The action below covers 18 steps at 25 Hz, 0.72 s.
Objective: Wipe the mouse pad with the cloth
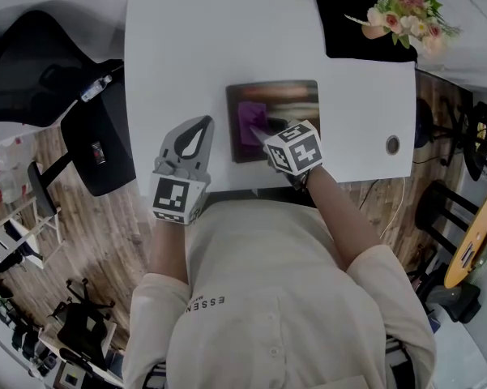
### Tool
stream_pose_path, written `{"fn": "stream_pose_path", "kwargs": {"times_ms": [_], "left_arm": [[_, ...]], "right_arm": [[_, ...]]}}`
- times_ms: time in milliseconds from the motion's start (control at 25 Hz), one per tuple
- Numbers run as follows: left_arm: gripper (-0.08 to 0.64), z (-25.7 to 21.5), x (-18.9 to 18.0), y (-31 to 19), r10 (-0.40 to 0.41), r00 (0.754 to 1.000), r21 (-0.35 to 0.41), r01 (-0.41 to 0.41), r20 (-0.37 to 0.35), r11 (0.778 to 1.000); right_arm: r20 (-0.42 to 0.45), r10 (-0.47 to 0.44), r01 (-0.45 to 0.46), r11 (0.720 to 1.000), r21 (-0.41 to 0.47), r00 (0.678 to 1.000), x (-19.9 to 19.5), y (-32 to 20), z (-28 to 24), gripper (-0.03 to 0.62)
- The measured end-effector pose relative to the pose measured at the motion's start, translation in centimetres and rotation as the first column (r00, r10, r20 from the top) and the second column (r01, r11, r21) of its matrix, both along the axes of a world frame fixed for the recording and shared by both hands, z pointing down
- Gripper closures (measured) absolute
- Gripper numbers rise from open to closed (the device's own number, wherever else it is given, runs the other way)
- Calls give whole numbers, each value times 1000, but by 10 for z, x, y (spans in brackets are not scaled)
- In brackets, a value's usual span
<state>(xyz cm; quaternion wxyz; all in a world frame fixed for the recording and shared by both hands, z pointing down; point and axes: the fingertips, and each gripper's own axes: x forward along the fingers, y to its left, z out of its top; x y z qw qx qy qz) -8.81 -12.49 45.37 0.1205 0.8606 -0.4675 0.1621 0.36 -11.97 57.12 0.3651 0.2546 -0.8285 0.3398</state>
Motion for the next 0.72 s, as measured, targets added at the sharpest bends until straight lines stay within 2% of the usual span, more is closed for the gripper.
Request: {"fn": "stream_pose_path", "kwargs": {"times_ms": [360,720], "left_arm": [[557,-5,43,-5,-1,1000,6,1,-3,1000],[557,-4,103,-9,21,1000,18,-21,12,1000]], "right_arm": [[2,-3,3,1000,1,1000,48,-7,-2,494],[5,16,-16,1000,7,1000,110,-18,1,492]]}}
